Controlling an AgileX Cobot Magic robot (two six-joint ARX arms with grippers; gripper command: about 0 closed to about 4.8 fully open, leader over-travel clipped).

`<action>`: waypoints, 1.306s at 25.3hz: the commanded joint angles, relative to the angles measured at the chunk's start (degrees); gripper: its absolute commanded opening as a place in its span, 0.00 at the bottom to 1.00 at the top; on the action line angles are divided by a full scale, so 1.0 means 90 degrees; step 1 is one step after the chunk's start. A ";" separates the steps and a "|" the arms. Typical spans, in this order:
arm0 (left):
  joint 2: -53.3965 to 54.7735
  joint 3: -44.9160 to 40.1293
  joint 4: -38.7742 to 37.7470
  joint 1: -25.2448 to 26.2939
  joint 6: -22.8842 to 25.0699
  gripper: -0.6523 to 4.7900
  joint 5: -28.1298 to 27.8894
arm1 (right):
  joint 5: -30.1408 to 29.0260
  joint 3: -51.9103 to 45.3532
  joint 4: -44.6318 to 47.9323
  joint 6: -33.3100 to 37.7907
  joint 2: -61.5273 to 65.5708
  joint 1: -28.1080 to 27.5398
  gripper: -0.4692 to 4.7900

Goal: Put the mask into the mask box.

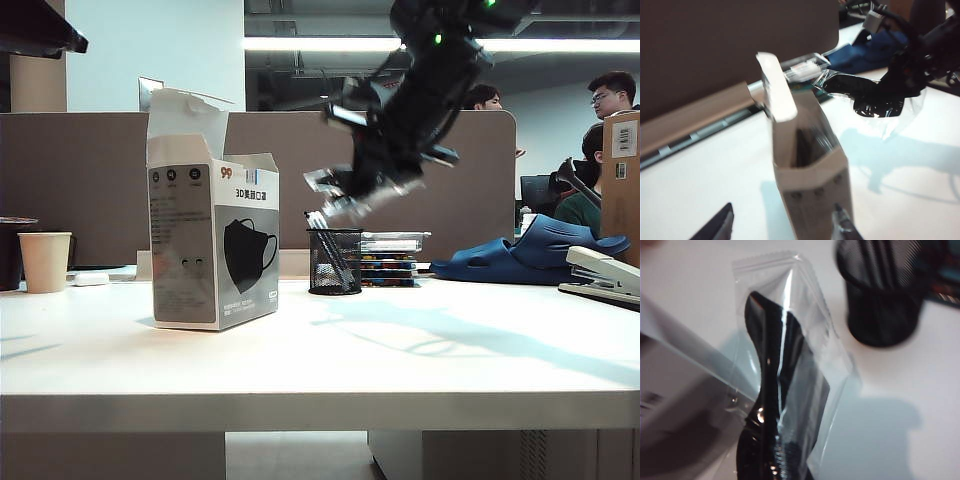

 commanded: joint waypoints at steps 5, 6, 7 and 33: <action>0.0838 0.0046 0.1865 -0.0012 -0.0799 0.58 0.0039 | -0.0976 0.0058 0.0894 -0.0017 -0.0104 0.0010 0.18; 0.0954 0.0046 0.1936 -0.0066 -0.0804 0.58 0.0036 | -0.1020 0.0058 0.0901 -0.0015 -0.0104 0.0012 0.18; 0.1042 0.0046 0.1962 -0.0129 -0.0804 0.58 0.0036 | -0.1095 0.0058 0.0903 -0.0015 -0.0104 0.0010 0.18; 0.3322 0.0959 0.3303 -0.0979 -0.0471 0.55 -0.1246 | -0.1843 0.0058 0.1275 0.0036 -0.0107 0.0015 0.18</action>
